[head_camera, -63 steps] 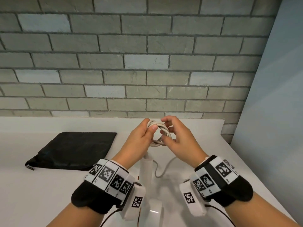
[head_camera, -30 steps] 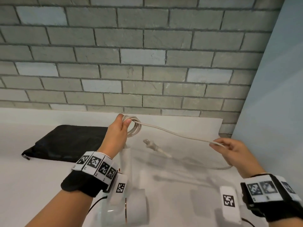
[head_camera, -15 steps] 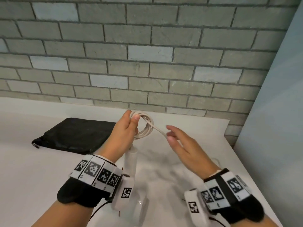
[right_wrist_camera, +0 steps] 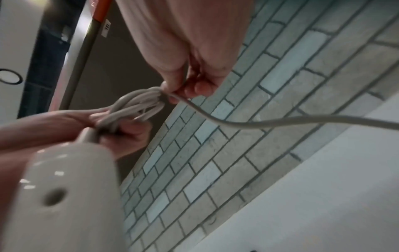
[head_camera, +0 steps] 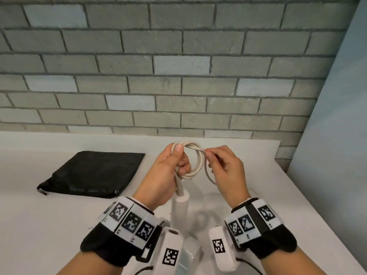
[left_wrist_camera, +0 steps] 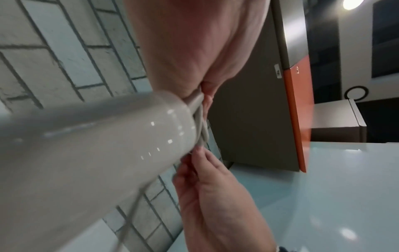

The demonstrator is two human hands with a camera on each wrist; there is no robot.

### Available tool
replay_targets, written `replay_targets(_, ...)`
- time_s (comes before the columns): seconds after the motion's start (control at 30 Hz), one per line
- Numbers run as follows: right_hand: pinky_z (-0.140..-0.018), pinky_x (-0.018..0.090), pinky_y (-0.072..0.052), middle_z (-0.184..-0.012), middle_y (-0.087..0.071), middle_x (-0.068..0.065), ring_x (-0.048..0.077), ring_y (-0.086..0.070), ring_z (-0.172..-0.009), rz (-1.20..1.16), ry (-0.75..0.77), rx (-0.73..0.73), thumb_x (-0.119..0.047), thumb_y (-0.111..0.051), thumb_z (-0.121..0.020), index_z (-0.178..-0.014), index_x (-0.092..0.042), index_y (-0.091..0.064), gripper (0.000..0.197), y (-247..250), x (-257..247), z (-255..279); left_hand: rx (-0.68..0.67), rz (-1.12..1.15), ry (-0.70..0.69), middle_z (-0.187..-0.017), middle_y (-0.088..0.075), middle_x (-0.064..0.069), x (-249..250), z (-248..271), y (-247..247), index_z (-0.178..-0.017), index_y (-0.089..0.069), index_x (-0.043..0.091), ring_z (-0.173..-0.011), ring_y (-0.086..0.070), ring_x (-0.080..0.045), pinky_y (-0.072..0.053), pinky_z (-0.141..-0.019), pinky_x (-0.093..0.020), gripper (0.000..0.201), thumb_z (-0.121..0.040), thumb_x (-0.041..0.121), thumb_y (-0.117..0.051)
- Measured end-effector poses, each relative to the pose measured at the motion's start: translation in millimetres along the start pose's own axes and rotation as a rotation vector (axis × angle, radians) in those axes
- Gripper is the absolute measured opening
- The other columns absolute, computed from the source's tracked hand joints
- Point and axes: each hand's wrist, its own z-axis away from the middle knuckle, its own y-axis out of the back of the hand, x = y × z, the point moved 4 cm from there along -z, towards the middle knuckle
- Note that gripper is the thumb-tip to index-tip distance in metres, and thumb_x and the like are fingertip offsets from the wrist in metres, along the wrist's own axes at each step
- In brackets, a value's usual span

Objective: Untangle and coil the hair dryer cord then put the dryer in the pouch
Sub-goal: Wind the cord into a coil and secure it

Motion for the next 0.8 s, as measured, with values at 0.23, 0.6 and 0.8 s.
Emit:
replay_targets(0.23,-0.075,0.025,-0.054,-0.083,-0.067,0.013,0.018,-0.066,-0.077,-0.349,-0.248,-0.116,-0.006,-0.055,-0.087,-0.099,0.000,-0.061,0.015,-17,-18,3,0.027,-0.253,-0.103,-0.062,-0.041,0.009,-2,-3,5,-0.068,-0.043,0.020,-0.058,-0.040,-0.003,-0.037,-0.065,-0.018,0.032,-0.097,0.028,-0.033)
replay_targets(0.6,-0.071,0.028,-0.048,-0.059,-0.054,0.000,0.011,-0.050,-0.057,-0.871,-0.492,-0.243,0.000,-0.044,-0.086,-0.090,-0.006,-0.056,0.014,-16,-30,-1,-0.031,-0.445,-0.210,-0.099,-0.056,-0.015,-2,-11,4,-0.103,-0.051,0.010,-0.090,-0.055,-0.019,-0.044,-0.084,-0.027,0.034,-0.091,0.039,-0.036)
replay_targets(0.8,-0.071,0.031,-0.047,-0.061,-0.049,-0.004,0.009,-0.049,-0.061,-0.489,-0.424,-0.175,0.011,-0.057,-0.077,-0.107,-0.011,-0.049,0.039,-10,-20,4,-0.049,-0.481,-0.206,-0.101,-0.052,-0.019,-9,-16,-4,-0.099,-0.051,0.016,-0.084,-0.053,-0.020,-0.047,-0.075,-0.026,0.023,-0.095,0.034,-0.036)
